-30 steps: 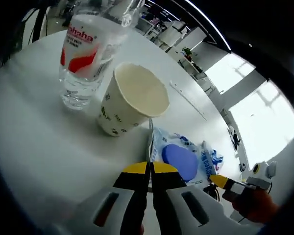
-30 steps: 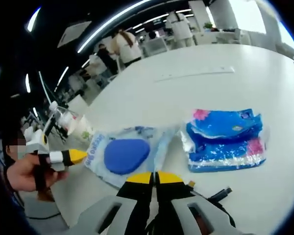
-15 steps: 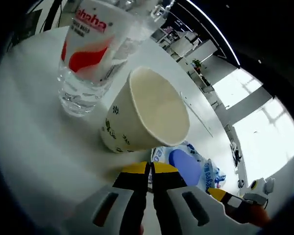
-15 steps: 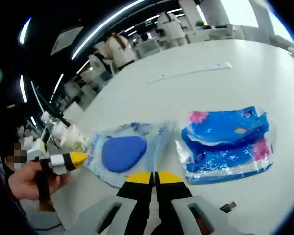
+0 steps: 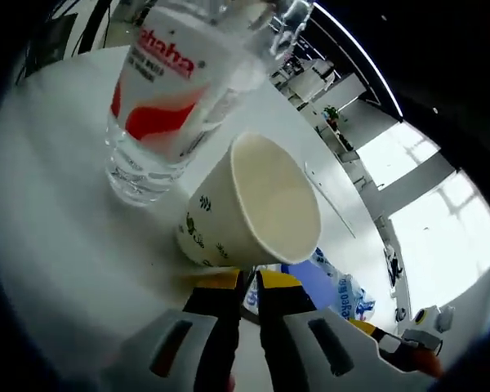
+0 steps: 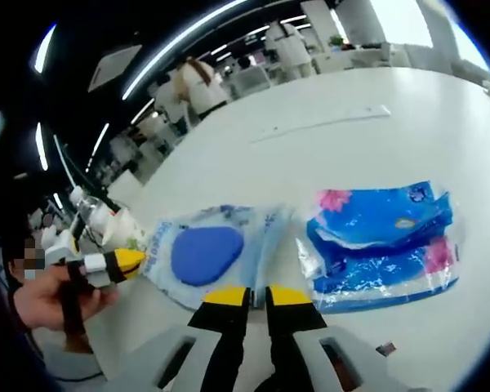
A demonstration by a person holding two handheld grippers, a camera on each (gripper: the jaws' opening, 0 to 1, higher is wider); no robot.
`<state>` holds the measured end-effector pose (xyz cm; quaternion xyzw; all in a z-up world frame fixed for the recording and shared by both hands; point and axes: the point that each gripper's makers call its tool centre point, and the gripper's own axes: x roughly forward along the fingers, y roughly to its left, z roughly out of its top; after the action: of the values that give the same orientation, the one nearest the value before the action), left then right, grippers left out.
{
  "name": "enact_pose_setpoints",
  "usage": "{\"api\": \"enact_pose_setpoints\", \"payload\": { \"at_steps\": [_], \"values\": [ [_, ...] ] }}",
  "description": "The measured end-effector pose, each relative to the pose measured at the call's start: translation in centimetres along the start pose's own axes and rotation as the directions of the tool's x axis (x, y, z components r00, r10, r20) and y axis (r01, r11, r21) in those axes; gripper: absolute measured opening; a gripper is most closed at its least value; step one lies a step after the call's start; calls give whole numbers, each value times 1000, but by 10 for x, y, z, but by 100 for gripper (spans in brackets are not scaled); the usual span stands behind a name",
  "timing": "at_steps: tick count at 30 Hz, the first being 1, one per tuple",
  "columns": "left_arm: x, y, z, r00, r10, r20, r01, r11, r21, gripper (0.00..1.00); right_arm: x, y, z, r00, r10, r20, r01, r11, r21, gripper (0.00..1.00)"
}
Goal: Arrange the tabletop items into an orderly group along one side of the table until the central work area is clear of visible clutter.
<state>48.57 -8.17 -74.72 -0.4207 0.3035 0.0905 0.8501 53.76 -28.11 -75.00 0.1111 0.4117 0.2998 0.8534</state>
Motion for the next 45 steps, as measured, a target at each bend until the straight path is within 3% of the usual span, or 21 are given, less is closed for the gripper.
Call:
{"api": "enact_pose_setpoints", "payload": {
  "at_steps": [9, 11, 17, 22, 26, 34, 40, 45],
  "values": [
    [-18, 0, 1, 1000, -7, 30, 7, 1000, 3, 6, -16, -4, -1, 1000, 6, 8, -6, 999, -35, 10],
    [-21, 0, -7, 1000, -2, -1, 2, 997, 74, 5, -19, -9, -3, 1000, -3, 10, 3, 1000, -25, 10],
    [-30, -6, -27, 1000, -3, -29, 7, 992, 125, 5, -36, -13, -5, 1000, -8, 27, 9, 999, -32, 11],
    [-35, -21, -53, 996, -30, -79, 44, 981, 189, 5, -56, -25, -11, 999, -35, 40, 37, 998, -46, 12],
    [-33, -30, -73, 991, -51, -122, 76, 976, 204, 5, -79, -43, -16, 994, -80, 74, 79, 997, 20, 11],
    [-26, -62, -111, 976, -100, -195, 147, 957, 248, 7, -110, -72, -43, 988, -140, 67, 136, 988, 71, 12],
    [-18, -87, -144, 957, -129, -261, 200, 943, 267, 10, -115, -81, -63, 988, -145, 44, 139, 984, 114, 14],
    [-16, -103, -163, 948, -137, -289, 221, 934, 280, 12, -116, -84, -71, 989, -143, 32, 138, 982, 129, 14]
  ]
}}
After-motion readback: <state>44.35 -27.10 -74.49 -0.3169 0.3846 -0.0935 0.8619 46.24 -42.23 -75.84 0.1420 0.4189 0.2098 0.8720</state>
